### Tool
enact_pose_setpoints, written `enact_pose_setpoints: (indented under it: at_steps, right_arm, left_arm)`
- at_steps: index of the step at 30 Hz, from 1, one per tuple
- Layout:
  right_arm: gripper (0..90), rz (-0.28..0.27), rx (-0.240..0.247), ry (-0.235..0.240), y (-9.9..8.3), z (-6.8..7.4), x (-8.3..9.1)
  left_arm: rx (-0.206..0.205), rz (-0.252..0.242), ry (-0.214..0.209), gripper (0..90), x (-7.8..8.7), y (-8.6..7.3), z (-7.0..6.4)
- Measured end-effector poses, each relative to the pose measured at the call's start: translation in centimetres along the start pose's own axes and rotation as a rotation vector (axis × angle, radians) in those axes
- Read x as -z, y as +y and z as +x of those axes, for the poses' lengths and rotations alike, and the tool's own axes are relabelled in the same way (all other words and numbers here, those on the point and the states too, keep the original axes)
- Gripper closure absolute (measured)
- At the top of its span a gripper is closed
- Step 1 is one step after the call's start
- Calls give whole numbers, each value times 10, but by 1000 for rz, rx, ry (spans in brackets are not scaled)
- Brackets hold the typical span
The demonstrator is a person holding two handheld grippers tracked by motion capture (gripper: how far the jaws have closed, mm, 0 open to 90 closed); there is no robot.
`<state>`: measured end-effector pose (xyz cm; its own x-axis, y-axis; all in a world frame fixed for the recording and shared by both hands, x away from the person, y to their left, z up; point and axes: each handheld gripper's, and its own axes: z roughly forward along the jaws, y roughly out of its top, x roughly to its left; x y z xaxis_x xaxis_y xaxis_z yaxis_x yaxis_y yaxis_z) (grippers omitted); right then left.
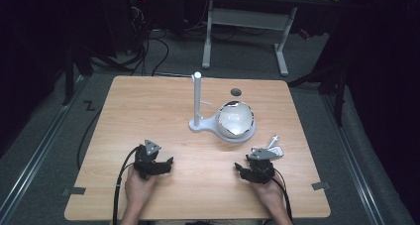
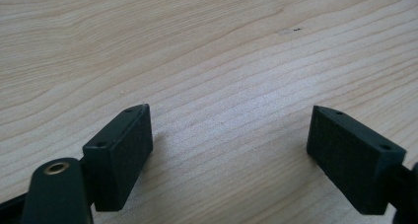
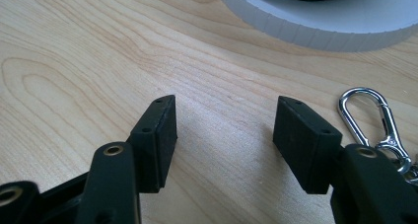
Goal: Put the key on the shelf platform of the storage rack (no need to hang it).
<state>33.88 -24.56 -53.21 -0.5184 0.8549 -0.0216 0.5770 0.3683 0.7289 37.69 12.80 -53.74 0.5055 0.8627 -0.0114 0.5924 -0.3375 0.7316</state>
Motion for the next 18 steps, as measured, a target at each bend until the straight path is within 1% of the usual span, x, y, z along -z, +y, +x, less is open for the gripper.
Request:
enact_pose_setpoints:
  at_steps: [4,7,10,14,16,17,18]
  right_arm:
    - [430,0,0,0,0,0,0]
    - [449,-2,1,-7,0,0,0]
    - [462,0,-15,-13,0,0,1]
    - [467,6,-19,-18,0,1,3]
    - [469,-11,-14,-19,0,-1,8]
    - [469,-11,-14,-19,0,-1,8]
    - [472,-22,-19,-19,0,-2,12]
  left_arm:
    - [0,0,0,180,0,0,0]
    - [0,0,0,180,0,0,0]
    - [0,0,0,180,0,0,0]
    - [0,0,0,180,0,0,0]
    - [0,0,0,180,0,0,0]
    - [0,0,0,180,0,0,0]
    - [0,0,0,180,0,0,0]
